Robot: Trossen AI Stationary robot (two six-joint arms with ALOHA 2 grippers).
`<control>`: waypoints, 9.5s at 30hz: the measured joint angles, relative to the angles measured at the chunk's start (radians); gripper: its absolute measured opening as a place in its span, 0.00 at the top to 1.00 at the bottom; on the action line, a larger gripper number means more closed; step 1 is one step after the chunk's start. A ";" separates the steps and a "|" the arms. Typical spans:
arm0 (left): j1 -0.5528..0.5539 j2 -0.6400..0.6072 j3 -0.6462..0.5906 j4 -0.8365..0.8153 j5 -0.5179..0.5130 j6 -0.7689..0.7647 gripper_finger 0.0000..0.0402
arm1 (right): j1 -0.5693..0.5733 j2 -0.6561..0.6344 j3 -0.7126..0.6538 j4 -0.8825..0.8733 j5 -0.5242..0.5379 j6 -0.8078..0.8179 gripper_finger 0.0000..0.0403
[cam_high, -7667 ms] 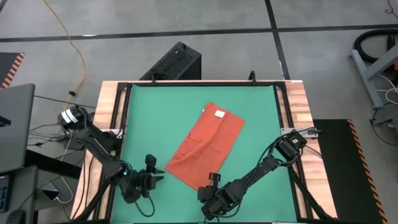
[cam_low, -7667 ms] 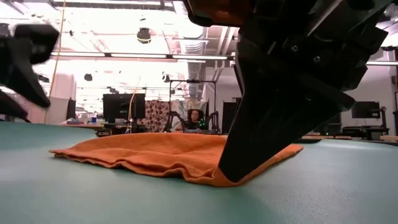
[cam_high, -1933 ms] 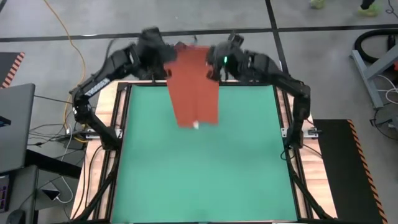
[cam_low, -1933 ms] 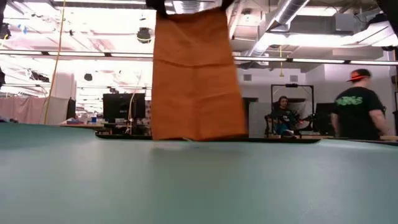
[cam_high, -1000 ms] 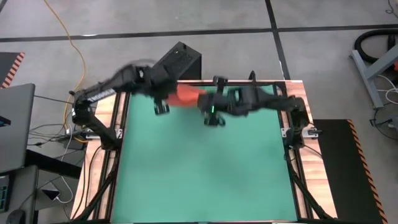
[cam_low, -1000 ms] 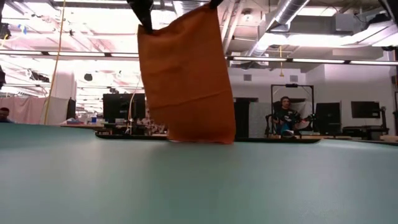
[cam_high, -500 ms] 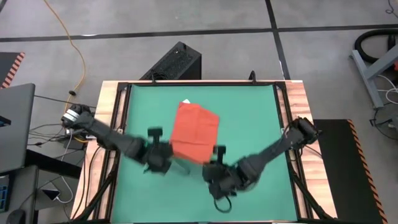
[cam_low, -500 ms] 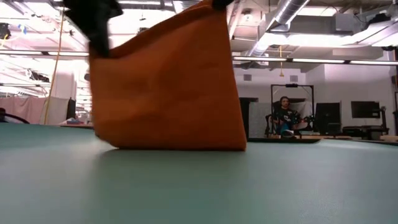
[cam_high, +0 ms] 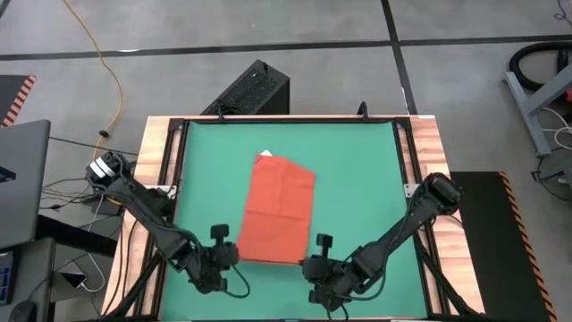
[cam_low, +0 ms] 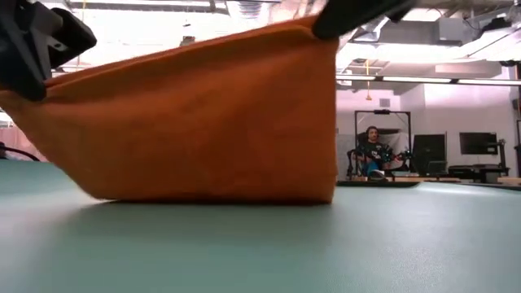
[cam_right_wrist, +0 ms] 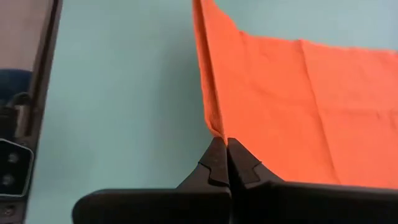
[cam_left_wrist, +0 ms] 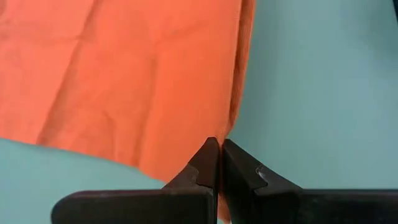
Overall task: Roll towel into tight, uniform cylinder
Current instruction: Roll the orange towel
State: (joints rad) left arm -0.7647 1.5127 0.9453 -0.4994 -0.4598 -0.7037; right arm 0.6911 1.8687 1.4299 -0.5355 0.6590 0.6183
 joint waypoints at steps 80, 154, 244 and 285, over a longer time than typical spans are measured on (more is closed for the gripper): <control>0.109 0.027 -0.207 0.146 -0.002 -0.006 0.82 | -0.186 0.019 -0.294 0.265 -0.202 0.105 1.00; 0.117 0.241 -0.426 0.868 -0.102 0.159 1.00 | -0.139 0.019 -0.293 0.083 -0.162 0.242 0.93; -0.002 0.279 -0.429 0.982 -0.342 0.376 1.00 | -0.064 0.217 -0.484 0.657 0.038 -0.016 0.98; 0.016 0.163 -0.430 0.972 0.127 -0.025 1.00 | -0.455 -0.052 -0.490 0.494 -1.046 0.563 0.98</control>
State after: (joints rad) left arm -0.7489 1.6757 0.5156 0.4725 -0.3330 -0.7284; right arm 0.2365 1.8166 0.9398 -0.0420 -0.3873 1.1816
